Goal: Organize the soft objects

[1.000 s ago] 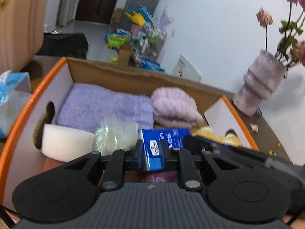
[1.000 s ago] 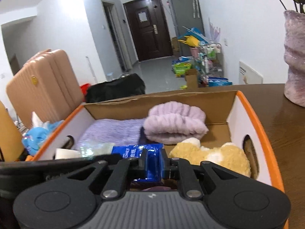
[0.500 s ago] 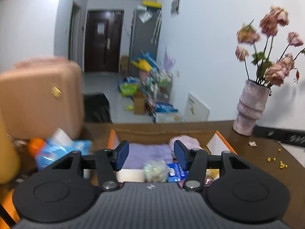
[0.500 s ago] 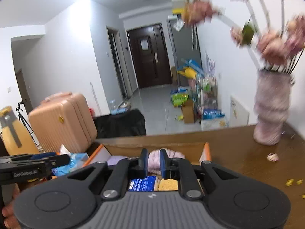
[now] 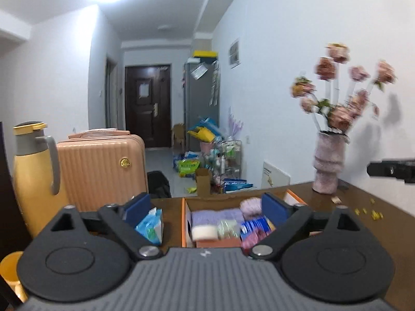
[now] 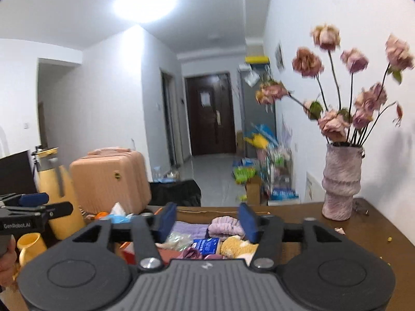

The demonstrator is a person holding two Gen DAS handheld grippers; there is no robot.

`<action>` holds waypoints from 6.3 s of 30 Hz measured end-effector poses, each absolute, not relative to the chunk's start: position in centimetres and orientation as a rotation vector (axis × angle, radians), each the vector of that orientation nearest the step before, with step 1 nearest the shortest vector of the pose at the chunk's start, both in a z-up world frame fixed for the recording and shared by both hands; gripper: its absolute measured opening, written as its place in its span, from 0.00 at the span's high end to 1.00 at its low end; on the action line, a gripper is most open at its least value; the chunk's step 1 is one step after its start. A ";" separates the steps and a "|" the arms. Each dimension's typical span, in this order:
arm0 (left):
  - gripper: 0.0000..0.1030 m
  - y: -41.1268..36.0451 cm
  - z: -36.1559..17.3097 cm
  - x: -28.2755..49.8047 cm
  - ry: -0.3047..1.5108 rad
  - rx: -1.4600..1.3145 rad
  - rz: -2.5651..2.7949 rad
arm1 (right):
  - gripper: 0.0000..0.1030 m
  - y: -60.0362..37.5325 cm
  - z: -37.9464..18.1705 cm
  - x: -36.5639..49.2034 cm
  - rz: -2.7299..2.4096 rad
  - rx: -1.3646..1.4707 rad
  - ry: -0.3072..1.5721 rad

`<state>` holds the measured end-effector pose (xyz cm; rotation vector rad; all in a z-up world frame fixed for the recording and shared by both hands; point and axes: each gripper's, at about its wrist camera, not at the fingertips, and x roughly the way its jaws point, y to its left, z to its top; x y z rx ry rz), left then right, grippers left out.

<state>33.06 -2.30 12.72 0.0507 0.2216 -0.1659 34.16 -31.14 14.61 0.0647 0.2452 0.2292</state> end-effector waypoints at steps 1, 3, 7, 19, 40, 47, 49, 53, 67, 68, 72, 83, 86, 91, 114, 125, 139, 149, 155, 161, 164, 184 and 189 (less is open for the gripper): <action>0.04 -2.1 11.8 31.4 0.210 0.064 -0.177 | 0.41 -31.1 13.8 32.5 0.228 0.061 0.231; 0.03 -1.7 10.0 28.4 0.205 0.074 -0.165 | 0.40 -30.6 12.2 29.5 0.228 0.047 0.224; 0.01 -1.3 7.2 24.0 0.241 0.036 -0.169 | 0.39 -29.9 8.7 24.7 0.233 0.046 0.257; 0.00 -1.6 2.7 19.3 0.391 0.023 -0.201 | 0.39 -29.6 3.2 19.6 0.209 0.125 0.360; 0.00 -12.0 -2.7 39.0 0.547 0.061 -0.302 | 0.39 -33.4 0.3 29.1 0.164 0.149 0.455; 0.00 -13.2 -4.2 43.5 0.600 0.072 -0.361 | 0.39 -33.5 0.6 35.6 0.211 0.102 0.466; 0.00 -12.8 -4.5 43.8 0.605 0.065 -0.369 | 0.39 -33.2 0.6 37.7 0.238 0.099 0.475; 0.19 -12.2 -5.1 44.6 0.649 0.037 -0.391 | 0.39 -31.9 -0.1 42.1 0.303 0.105 0.509; 0.24 -7.8 -3.4 40.6 0.564 0.012 -0.288 | 0.79 -26.7 -4.2 49.4 0.312 0.074 0.628; 0.24 -7.7 -3.4 40.7 0.567 0.007 -0.286 | 0.80 -26.8 -4.2 49.4 0.314 0.086 0.631; 0.24 -8.0 -2.4 39.7 0.532 0.037 -0.269 | 0.81 -27.7 -3.3 48.4 0.292 0.135 0.616; 0.23 -6.5 2.9 29.7 0.429 -0.030 -0.279 | 0.81 -29.4 1.8 33.9 0.349 0.186 0.485; 0.23 -6.5 3.7 27.1 0.418 -0.029 -0.280 | 0.81 -30.0 2.2 29.8 0.364 0.229 0.471; 0.23 -7.2 4.7 23.6 0.394 -0.012 -0.280 | 0.81 -30.6 3.2 24.9 0.354 0.214 0.429; 0.23 -7.5 6.5 20.8 0.323 -0.011 -0.279 | 0.81 -31.4 5.5 21.2 0.329 0.180 0.329; 0.23 -8.2 8.3 33.8 0.325 -0.039 -0.307 | 0.80 -32.3 9.1 32.3 0.346 0.079 0.296; 0.22 -13.2 2.0 66.6 0.719 0.079 -0.080 | 0.80 -33.2 5.8 64.0 0.252 0.054 0.587; 0.04 -14.6 0.0 70.6 0.914 -0.005 -0.212 | 0.57 -31.9 1.9 70.5 0.173 0.010 0.689; 0.04 -13.0 4.1 67.1 0.805 0.036 -0.225 | 0.48 -33.0 5.5 67.5 0.152 -0.007 0.613; 0.02 -10.8 9.6 62.4 0.679 0.057 -0.175 | 0.40 -34.9 11.2 62.1 0.128 -0.021 0.552; 0.01 -9.5 12.4 59.5 0.623 0.045 -0.144 | 0.37 -35.3 13.9 58.7 0.119 -0.030 0.517; 0.00 -2.5 15.5 35.3 0.160 -0.029 -0.103 | 0.10 -30.6 16.5 34.0 0.151 -0.064 0.112; 0.00 -1.4 13.6 30.4 0.134 -0.035 -0.086 | 0.05 -30.1 14.7 30.6 0.180 -0.075 0.097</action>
